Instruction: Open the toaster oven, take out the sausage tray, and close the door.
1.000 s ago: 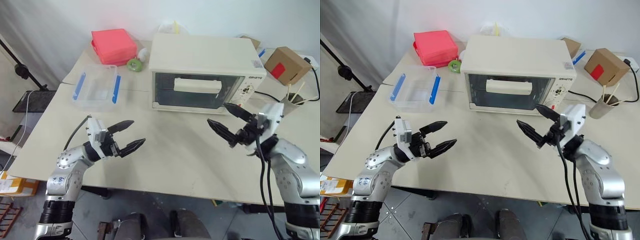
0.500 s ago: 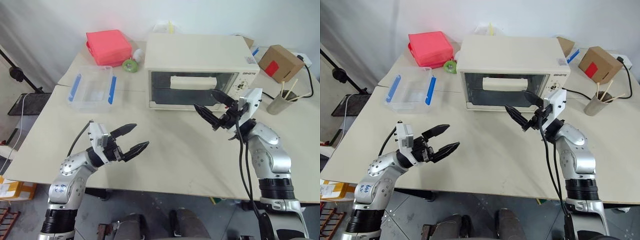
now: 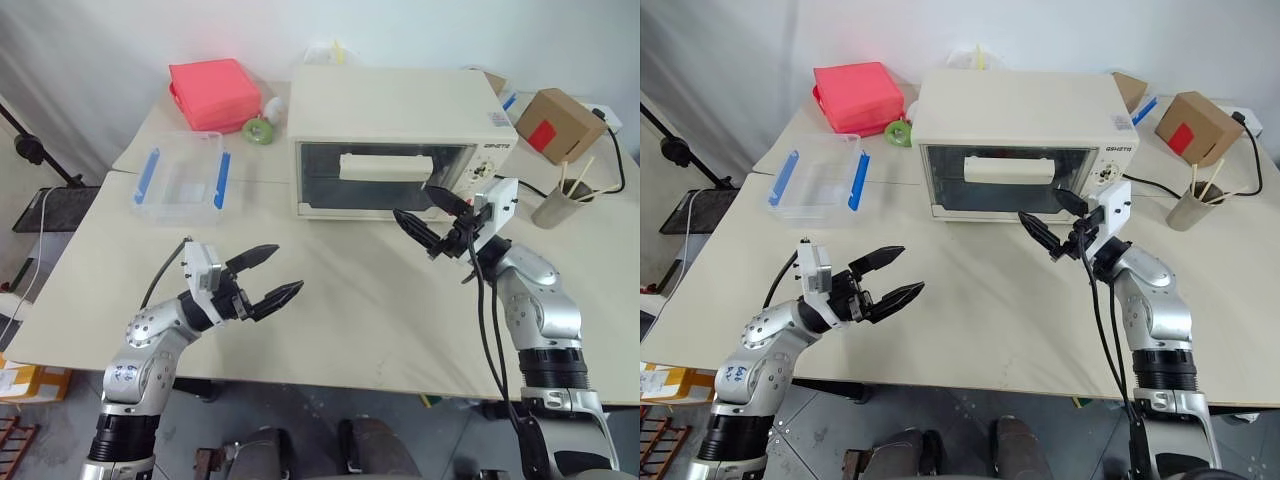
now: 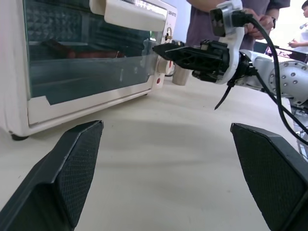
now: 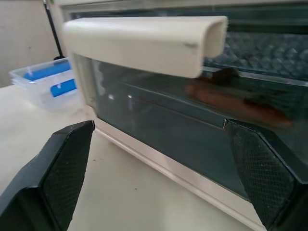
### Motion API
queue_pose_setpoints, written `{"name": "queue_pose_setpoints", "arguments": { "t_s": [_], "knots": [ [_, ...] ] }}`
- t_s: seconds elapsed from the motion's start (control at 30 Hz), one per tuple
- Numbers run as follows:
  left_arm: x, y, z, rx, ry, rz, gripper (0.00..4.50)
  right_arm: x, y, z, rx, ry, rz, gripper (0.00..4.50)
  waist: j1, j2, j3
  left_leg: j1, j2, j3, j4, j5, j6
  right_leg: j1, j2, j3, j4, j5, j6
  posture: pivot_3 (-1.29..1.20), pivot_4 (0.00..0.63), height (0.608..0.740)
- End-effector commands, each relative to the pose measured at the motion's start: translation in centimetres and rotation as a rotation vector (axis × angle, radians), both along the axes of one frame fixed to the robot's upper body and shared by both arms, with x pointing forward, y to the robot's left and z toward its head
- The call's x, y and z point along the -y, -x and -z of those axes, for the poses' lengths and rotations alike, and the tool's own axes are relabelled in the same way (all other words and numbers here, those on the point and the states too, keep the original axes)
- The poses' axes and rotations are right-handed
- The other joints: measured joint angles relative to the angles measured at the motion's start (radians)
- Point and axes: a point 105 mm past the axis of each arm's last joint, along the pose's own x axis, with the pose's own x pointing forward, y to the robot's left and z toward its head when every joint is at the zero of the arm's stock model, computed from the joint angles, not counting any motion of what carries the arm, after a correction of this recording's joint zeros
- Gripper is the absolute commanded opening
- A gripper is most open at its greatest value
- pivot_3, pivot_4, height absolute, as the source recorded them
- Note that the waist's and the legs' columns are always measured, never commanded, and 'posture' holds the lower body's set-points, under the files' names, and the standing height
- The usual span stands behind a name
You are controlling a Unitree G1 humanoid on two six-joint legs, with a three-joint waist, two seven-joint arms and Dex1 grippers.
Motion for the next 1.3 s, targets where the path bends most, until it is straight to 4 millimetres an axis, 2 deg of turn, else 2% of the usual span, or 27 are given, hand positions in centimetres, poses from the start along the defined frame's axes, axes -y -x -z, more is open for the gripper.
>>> {"name": "queue_pose_setpoints", "arguments": {
  "t_s": [0.03,0.2,0.27,0.4,0.53,0.63,0.67,0.73,0.9,1.0,1.1,1.23,1.27,1.3],
  "knots": [
    [0.2,0.0,-0.7,0.045,0.002,0.014,4.49,0.2,0.2,-2.9,0.128,-0.045,-0.011,4.5,-0.002,0.0,0.0,0.0,0.0,0.0,0.0,0.0,0.0,0.0,0.0,0.0,0.0,0.0,0.0,0.0,0.15,0.74],
    [0.2,-0.2,-0.7,0.048,0.004,0.012,4.49,-0.9,1.7,-3.2,0.184,-0.029,-0.103,4.5,0.0,0.0,0.0,0.0,0.0,0.0,-0.001,0.0,0.0,0.0,0.0,0.0,-0.001,0.0,0.0,0.0,0.15,0.74],
    [0.2,-0.3,-0.7,0.047,0.005,0.01,4.49,-1.2,2.4,-2.5,0.178,-0.002,-0.139,4.5,0.001,0.0,0.0,0.0,0.0,0.0,-0.001,0.0,0.0,0.0,0.0,0.0,-0.001,0.0,0.0,0.0,0.15,0.74],
    [-0.6,-0.9,-0.9,0.04,0.019,-0.031,4.49,-1.0,4.1,0.0,0.148,0.137,-0.206,4.5,0.001,0.0,0.0,0.0,0.0,0.0,-0.001,0.0,0.0,0.0,0.0,-0.001,-0.002,0.0,0.0,0.0,0.15,0.74],
    [-2.8,-2.9,-3.0,0.049,0.096,-0.123,4.49,-0.5,4.7,1.7,0.146,0.242,-0.219,4.5,0.003,0.0,0.0,0.0,0.0,0.0,0.0,0.0,0.0,0.0,0.0,-0.001,-0.001,0.0,0.0,0.0,0.15,0.74],
    [-3.5,-4.0,-4.6,0.071,0.137,-0.127,4.49,-0.4,4.8,1.9,0.157,0.255,-0.218,4.5,0.003,0.0,0.0,0.0,0.0,0.0,0.0,0.0,0.0,0.0,0.0,-0.001,0.0,0.0,0.0,0.0,0.15,0.74],
    [-3.6,-4.2,-4.9,0.079,0.142,-0.118,4.1,-0.4,4.7,1.9,0.164,0.247,-0.212,4.5,0.004,0.0,0.0,0.0,0.0,-0.001,0.0,0.0,0.0,0.001,0.0,-0.001,0.0,0.0,0.0,0.0,0.15,0.74],
    [-3.6,-4.6,-5.4,0.096,0.131,-0.108,3.71,-0.4,4.6,1.8,0.172,0.231,-0.201,4.5,0.007,0.0,0.0,0.0,0.0,0.0,0.0,0.0,0.0,0.0,0.0,-0.001,-0.001,0.0,0.0,0.0,0.15,0.74],
    [-2.9,-4.3,-4.6,0.083,0.05,-0.021,2.11,0.3,4.0,1.2,0.142,0.155,-0.145,4.5,0.007,0.0,0.0,0.0,0.0,0.0,0.0,0.001,-0.001,0.0,0.0,-0.001,-0.001,0.0,0.0,0.0,0.15,0.74],
    [-2.4,-3.5,-3.4,0.05,0.014,0.024,2.21,0.7,3.0,0.4,0.126,0.12,-0.103,4.5,0.008,0.0,0.0,0.0,0.0,0.0,0.001,0.001,-0.001,0.0,0.0,-0.001,-0.001,0.0,0.0,0.0,0.15,0.74],
    [-2.0,-3.2,-2.8,0.053,-0.01,0.035,2.96,0.7,2.1,-0.5,0.131,0.099,-0.084,4.5,0.005,0.0,0.0,0.0,0.0,0.0,0.001,0.001,-0.001,0.0,0.0,-0.001,0.0,0.0,0.0,0.0,0.15,0.74],
    [-1.2,-2.9,-3.0,0.072,0.006,0.039,4.23,0.4,1.4,-1.6,0.154,0.074,-0.084,4.5,0.01,0.0,0.0,0.0,0.0,-0.001,0.0,0.001,-0.001,0.0,0.0,-0.001,0.0,0.0,0.0,0.0,0.15,0.74],
    [-1.0,-2.9,-3.0,0.075,0.008,0.039,4.48,0.4,1.3,-1.7,0.158,0.07,-0.086,4.5,0.011,0.0,0.0,0.0,0.0,-0.001,0.0,0.001,-0.001,0.0,0.0,-0.001,0.0,0.0,0.0,0.0,0.15,0.74],
    [-0.9,-2.8,-3.1,0.078,0.013,0.038,4.48,0.4,1.2,-1.9,0.161,0.065,-0.086,4.5,0.013,0.0,0.0,0.0,0.0,-0.001,0.0,0.001,-0.001,0.0,0.0,-0.001,0.0,0.0,0.0,0.0,0.15,0.74]
  ]
}}
